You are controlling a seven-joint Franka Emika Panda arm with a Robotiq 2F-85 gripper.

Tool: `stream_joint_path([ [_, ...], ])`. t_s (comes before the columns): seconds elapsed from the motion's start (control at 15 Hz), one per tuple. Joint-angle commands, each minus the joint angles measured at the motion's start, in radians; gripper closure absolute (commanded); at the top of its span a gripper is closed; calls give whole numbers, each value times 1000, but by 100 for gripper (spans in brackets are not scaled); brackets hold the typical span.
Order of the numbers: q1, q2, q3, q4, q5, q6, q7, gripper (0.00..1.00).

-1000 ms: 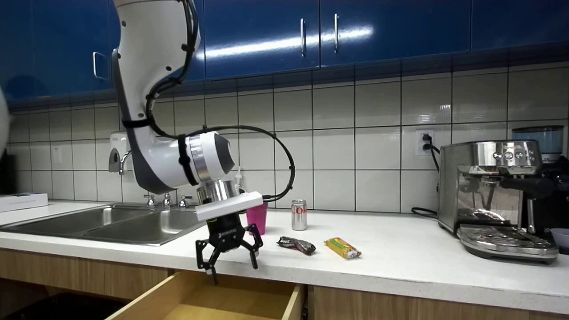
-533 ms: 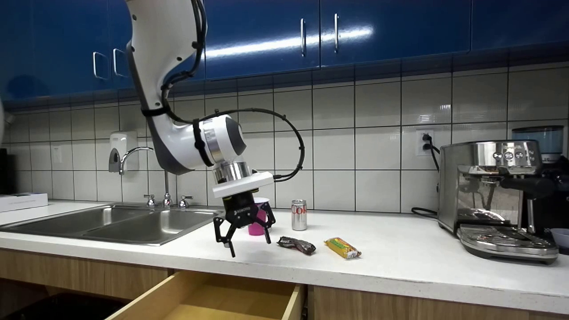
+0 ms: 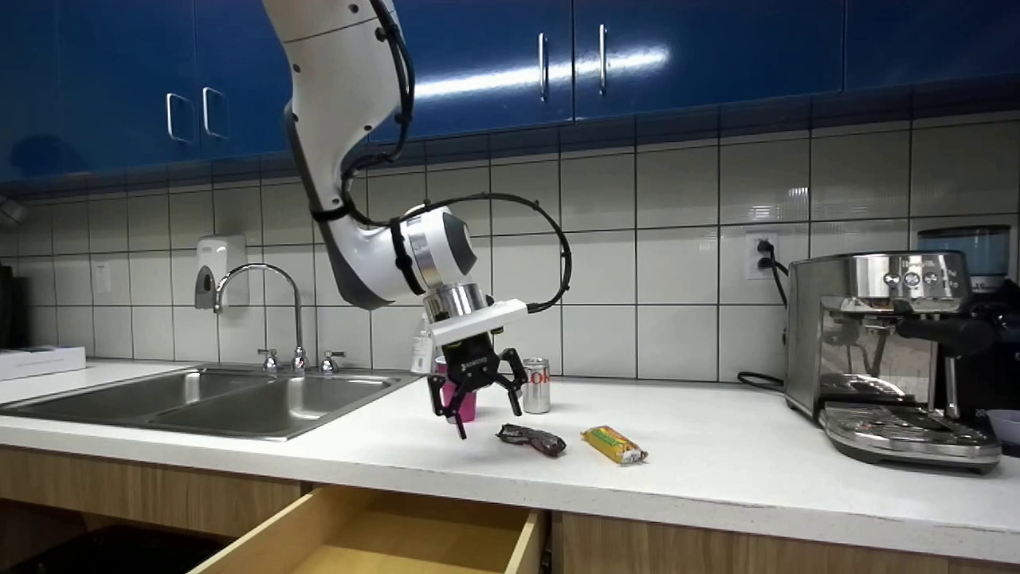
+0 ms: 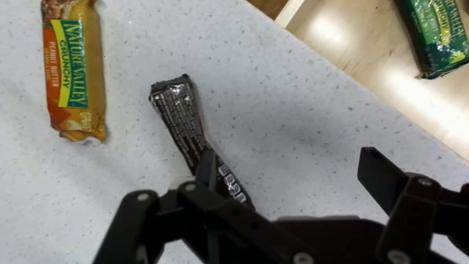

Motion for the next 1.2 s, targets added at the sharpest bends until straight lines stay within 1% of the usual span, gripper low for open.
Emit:
stream_joint_path([
  [0.0, -30, 80, 10, 122, 29, -50, -83, 0],
  [0.27, -63, 143, 31, 215, 83, -92, -180, 0],
  [0.53, -93, 198, 52, 309, 154, -170, -279, 0],
  [0.8, -104, 247, 52, 396, 199, -245, -319, 0],
  [1.13, -110, 290, 47, 457, 200, -300, -343, 0],
])
